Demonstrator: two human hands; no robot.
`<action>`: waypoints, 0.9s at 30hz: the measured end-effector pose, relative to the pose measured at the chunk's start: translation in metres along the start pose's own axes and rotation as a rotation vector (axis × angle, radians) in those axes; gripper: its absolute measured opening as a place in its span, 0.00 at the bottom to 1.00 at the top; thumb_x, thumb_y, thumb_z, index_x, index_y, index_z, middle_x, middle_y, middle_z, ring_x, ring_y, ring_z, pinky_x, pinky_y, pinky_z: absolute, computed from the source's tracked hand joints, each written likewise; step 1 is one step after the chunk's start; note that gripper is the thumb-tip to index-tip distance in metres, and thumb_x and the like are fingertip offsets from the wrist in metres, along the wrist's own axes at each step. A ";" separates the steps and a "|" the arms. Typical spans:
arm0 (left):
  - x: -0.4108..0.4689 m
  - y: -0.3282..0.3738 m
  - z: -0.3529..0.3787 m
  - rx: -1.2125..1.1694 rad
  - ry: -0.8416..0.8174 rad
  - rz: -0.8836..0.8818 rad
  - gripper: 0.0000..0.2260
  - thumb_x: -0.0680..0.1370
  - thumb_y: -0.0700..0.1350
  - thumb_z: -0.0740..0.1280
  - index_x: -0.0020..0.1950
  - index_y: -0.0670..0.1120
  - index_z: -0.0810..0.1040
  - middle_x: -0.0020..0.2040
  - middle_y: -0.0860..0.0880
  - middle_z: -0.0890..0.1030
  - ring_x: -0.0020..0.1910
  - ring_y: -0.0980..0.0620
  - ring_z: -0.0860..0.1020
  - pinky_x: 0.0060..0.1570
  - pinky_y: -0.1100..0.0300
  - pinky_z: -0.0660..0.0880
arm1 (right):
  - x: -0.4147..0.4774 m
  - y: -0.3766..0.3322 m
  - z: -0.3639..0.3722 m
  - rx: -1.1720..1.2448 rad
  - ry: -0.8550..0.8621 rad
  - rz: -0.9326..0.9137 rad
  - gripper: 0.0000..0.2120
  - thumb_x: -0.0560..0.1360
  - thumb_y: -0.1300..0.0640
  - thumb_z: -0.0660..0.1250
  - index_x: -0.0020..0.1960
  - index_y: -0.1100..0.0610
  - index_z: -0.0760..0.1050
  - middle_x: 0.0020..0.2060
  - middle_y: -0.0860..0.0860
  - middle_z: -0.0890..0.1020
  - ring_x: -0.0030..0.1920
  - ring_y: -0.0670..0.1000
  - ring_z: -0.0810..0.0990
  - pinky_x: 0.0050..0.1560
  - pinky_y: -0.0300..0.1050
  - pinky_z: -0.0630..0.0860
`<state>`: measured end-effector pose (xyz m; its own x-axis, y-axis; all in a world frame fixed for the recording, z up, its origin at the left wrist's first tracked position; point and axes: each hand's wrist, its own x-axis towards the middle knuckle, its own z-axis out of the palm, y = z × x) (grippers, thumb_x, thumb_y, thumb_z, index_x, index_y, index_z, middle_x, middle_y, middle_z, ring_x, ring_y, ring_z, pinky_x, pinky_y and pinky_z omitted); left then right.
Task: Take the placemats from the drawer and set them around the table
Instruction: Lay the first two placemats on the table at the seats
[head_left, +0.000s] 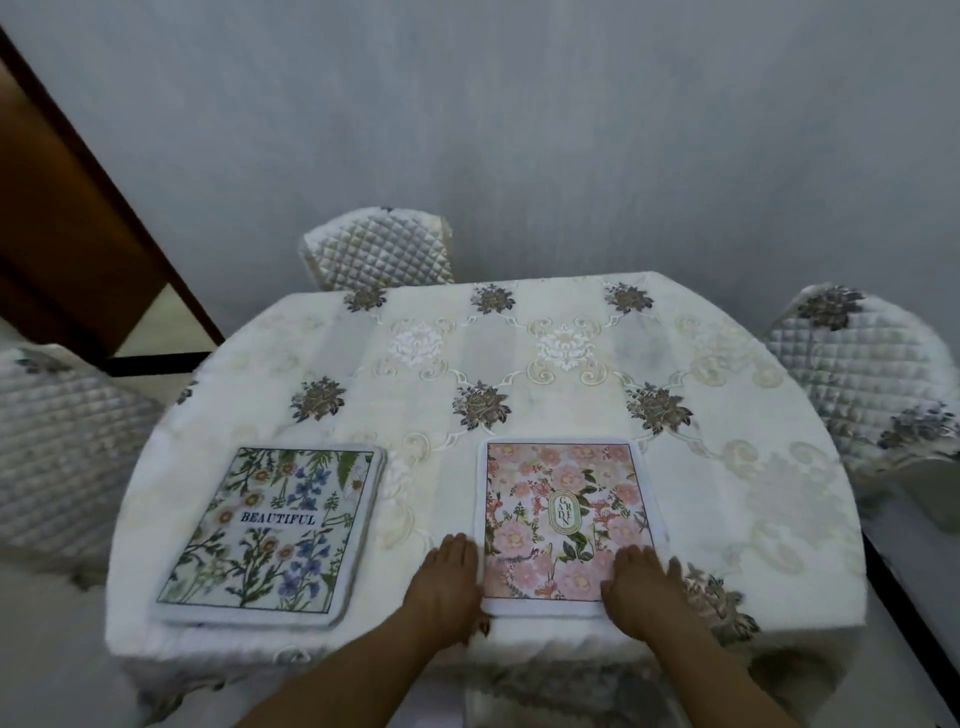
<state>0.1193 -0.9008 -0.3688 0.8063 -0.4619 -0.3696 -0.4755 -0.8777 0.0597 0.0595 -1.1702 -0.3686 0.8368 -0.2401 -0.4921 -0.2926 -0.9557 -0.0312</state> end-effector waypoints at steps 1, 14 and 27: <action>-0.010 -0.011 -0.004 -0.013 0.036 -0.003 0.31 0.69 0.51 0.72 0.68 0.37 0.71 0.66 0.38 0.75 0.65 0.41 0.74 0.62 0.51 0.73 | -0.005 -0.015 -0.001 0.008 0.081 -0.029 0.23 0.78 0.49 0.52 0.69 0.58 0.65 0.67 0.57 0.72 0.66 0.56 0.70 0.67 0.55 0.63; -0.134 -0.316 0.016 -0.164 0.164 -0.503 0.13 0.75 0.46 0.60 0.58 0.46 0.72 0.52 0.45 0.78 0.51 0.43 0.77 0.46 0.52 0.75 | -0.037 -0.294 0.022 0.177 0.236 -0.323 0.07 0.79 0.51 0.59 0.53 0.54 0.71 0.47 0.51 0.77 0.48 0.53 0.78 0.41 0.45 0.66; -0.124 -0.410 0.036 -0.594 0.053 -0.609 0.03 0.77 0.44 0.59 0.46 0.46 0.68 0.51 0.42 0.76 0.51 0.40 0.77 0.48 0.52 0.73 | -0.030 -0.411 0.030 0.493 0.049 0.144 0.06 0.78 0.53 0.58 0.47 0.54 0.63 0.49 0.54 0.76 0.45 0.53 0.75 0.42 0.44 0.68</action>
<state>0.2014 -0.4792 -0.3803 0.8838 0.1201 -0.4522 0.2981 -0.8895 0.3463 0.1412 -0.7654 -0.3669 0.7892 -0.3823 -0.4806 -0.5799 -0.7216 -0.3783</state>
